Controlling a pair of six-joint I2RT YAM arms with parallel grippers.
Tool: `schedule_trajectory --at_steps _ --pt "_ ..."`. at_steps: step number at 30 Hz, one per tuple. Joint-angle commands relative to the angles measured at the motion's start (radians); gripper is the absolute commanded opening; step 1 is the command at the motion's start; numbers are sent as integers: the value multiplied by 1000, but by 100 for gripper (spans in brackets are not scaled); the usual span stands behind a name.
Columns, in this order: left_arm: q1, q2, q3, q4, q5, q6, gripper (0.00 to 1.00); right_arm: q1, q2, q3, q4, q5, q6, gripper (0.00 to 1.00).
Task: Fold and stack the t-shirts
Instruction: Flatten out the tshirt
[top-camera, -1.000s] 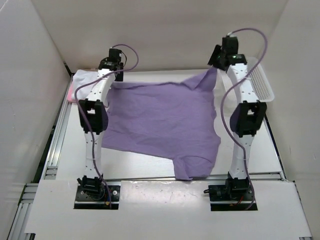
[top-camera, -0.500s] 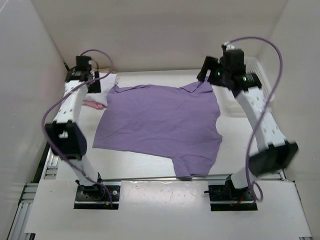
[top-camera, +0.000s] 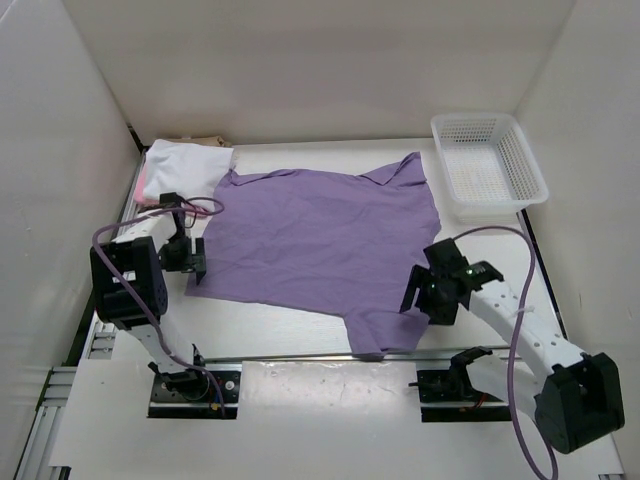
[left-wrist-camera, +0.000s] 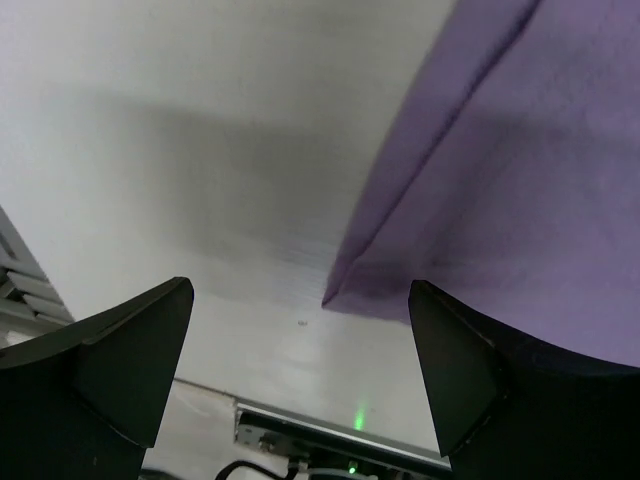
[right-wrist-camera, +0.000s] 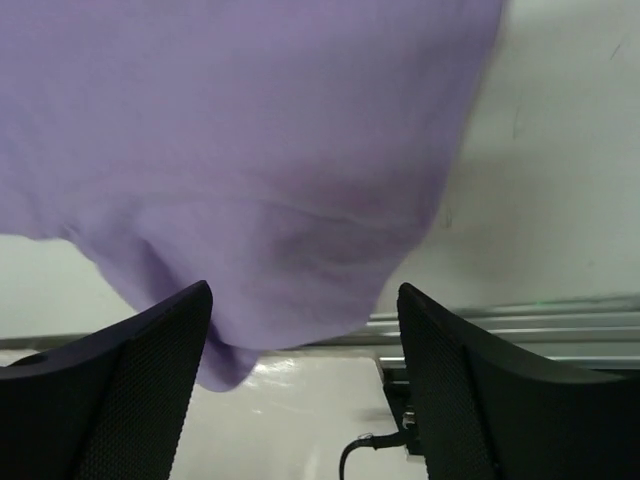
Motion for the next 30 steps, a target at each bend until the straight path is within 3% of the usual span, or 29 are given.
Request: schedule_trajectory --at_steps 1,5,7,8,9,11,12,13,14,17,20,23,25,30 --pt "29 -9 21 71 58 -1 100 26 -43 -86 64 -47 111 80" --pt "9 28 30 81 95 -1 96 35 -5 -167 124 -58 132 78" --pt "0 28 19 92 106 -1 88 35 20 -189 181 -82 132 75" --pt "0 41 10 92 106 -1 79 35 51 -201 181 -72 152 68" --pt "0 54 10 92 119 -1 64 35 66 -201 190 -71 152 52" --pt "0 66 10 92 148 -1 49 -6 92 -224 201 -71 169 25" --pt "0 75 19 92 158 -1 39 -21 92 -224 201 -58 178 2" --pt "0 75 19 92 158 -1 17 -56 92 -200 183 -30 178 0" --pt "-9 75 28 92 158 -1 10 -73 73 -177 172 -12 178 0" --pt "-20 75 39 92 167 -1 10 -149 54 -42 141 37 178 0" --pt "-40 75 58 92 156 -1 10 -207 166 104 109 3 160 0" --pt "-61 84 67 92 142 -1 10 -207 327 192 100 -106 132 24" --pt "-61 84 67 92 142 -1 10 -195 415 221 100 -146 122 52" --pt "-70 84 67 92 142 -1 10 -186 433 331 124 -135 22 57"
